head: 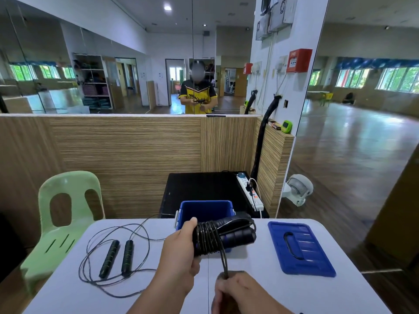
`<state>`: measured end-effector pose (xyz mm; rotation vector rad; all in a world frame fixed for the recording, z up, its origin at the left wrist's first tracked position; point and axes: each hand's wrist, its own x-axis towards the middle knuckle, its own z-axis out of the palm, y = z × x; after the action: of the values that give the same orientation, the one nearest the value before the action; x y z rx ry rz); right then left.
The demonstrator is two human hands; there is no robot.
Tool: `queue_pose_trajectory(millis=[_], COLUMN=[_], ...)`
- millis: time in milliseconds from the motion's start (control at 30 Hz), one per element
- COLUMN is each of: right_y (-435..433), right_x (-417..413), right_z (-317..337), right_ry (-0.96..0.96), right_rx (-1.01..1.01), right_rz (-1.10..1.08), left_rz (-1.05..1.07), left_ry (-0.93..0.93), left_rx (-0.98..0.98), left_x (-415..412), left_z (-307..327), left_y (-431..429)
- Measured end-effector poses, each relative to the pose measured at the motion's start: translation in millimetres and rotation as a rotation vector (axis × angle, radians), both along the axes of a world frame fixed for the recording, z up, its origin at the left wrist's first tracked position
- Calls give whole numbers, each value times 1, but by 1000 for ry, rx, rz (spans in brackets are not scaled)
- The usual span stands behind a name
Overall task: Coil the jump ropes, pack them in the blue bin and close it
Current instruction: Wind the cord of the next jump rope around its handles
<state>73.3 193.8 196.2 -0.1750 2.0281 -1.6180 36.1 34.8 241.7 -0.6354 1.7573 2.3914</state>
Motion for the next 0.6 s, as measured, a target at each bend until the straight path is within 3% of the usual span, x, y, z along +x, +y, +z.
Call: queue_pose_trajectory(millis=[100, 233, 367, 600], right_y=[5, 19, 29, 42], right_x=[-11, -29, -50, -95], right_z=[-6, -6, 14, 63], right_ry=[-73, -30, 103, 503], right_rx=[-125, -96, 87, 560], right_rz=[-15, 27, 146, 393], left_rz=[-37, -107, -181, -236], left_ry=[-13, -15, 14, 75], left_rx=[25, 15, -42, -177], left_x=[2, 6, 8, 10], left_z=[4, 9, 11, 13], left_y=[0, -2, -6, -13])
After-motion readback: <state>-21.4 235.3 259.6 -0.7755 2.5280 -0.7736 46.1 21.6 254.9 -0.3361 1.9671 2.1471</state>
